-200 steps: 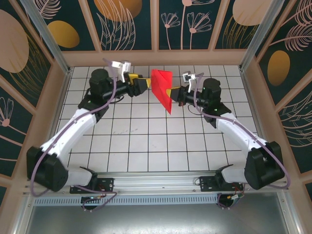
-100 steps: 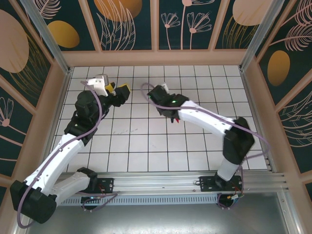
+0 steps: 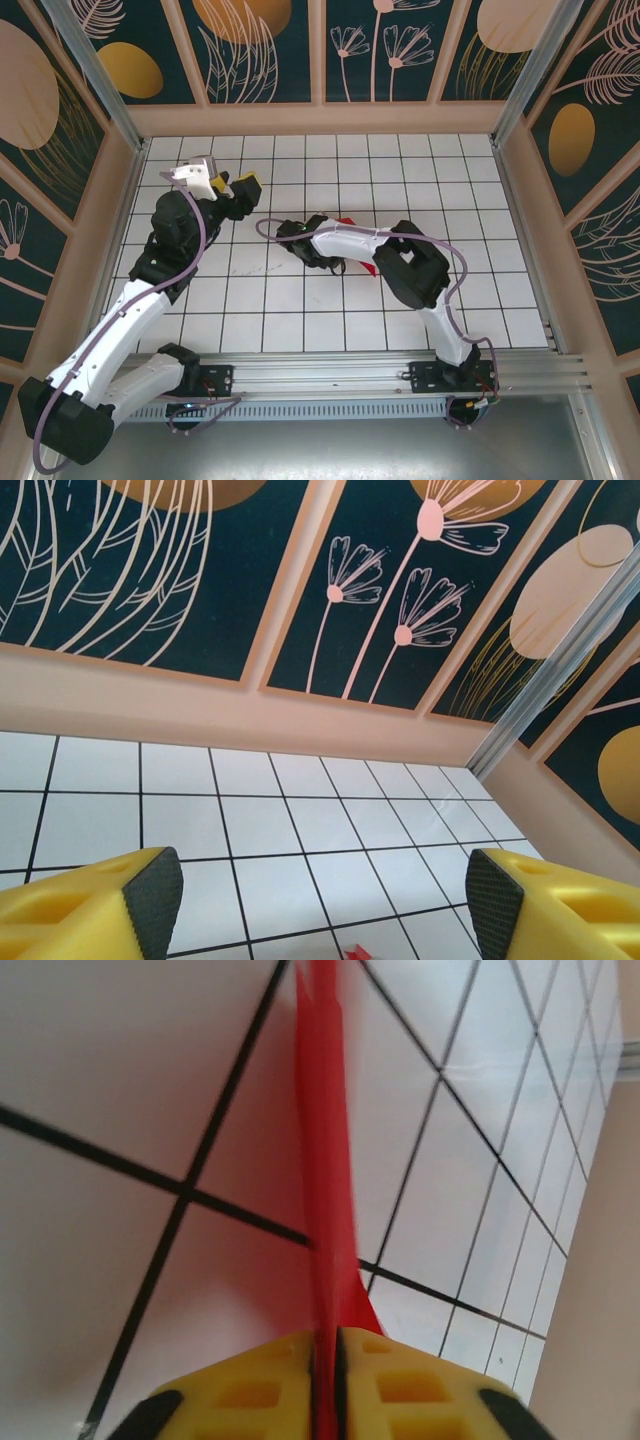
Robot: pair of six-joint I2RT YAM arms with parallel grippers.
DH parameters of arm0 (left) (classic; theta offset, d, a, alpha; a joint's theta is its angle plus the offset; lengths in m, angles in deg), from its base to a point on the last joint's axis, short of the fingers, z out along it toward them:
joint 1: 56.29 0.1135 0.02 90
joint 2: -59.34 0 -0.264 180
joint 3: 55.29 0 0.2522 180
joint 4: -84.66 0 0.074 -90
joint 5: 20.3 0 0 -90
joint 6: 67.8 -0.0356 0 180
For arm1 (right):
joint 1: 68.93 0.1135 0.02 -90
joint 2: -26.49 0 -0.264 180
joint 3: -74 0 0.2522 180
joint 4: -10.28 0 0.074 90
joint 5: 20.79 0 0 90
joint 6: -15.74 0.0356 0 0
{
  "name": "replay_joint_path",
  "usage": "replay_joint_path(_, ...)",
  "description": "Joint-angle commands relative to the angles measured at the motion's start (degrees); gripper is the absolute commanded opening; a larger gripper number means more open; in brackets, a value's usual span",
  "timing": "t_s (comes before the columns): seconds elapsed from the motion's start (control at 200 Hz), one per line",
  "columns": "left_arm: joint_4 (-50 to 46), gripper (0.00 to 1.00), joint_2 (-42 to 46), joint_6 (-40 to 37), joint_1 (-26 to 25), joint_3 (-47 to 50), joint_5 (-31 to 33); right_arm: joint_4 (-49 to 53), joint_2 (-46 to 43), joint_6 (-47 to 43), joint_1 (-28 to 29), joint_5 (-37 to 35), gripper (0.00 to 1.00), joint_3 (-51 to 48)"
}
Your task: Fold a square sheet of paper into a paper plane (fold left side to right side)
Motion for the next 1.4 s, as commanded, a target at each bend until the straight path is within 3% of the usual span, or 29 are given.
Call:
replay_joint_path(0.0,0.31,0.77,-0.28,1.82,-0.11,0.87,0.23,-0.62,-0.52,-0.75,0.21,6.28,0.27,0.65)
replay_joint_path(0.2,-0.60,0.79,-1.72,5.58,-0.16,1.50,0.89,-5.78,-6.40,-0.93,-1.05,17.47,0.57,-2.23)
replay_joint_path(0.395,2.18,0.80,-6.52,11.12,-0.15,3.78,-3.30,-12.86,-18.12,-0.21,-3.94,27.87,0.72,-8.31)
replay_joint_path(0.661,6.78,0.78,-21.88,16.55,-0.20,1.80,-16.46,-27.02,-35.66,1.72,-12.31,39.21,0.80,-21.11)
replay_joint_path(0.756,10.15,0.76,-26.90,18.76,-0.37,1.56,-20.64,-30.54,-38.51,0.98,-13.77,44.50,0.84,-23.79)
replay_joint_path(0.896,11.53,0.74,-33.07,21.93,-1.52,0.19,-24.86,-32.04,-41.40,1.77,-17.05,45.41,0.85,-26.62)
replay_joint_path(1.056,15.21,0.75,-39.63,26.99,-4.90,-0.89,-26.87,-39.77,-47.52,5.90,-24.82,53.67,0.86,-34.03)
replay_joint_path(1.396,13.35,0.74,-53.52,31.11,-9.98,-7.63,-26.66,-42.53,-55.88,9.24,-33.09,54.19,0.91,-41.51)
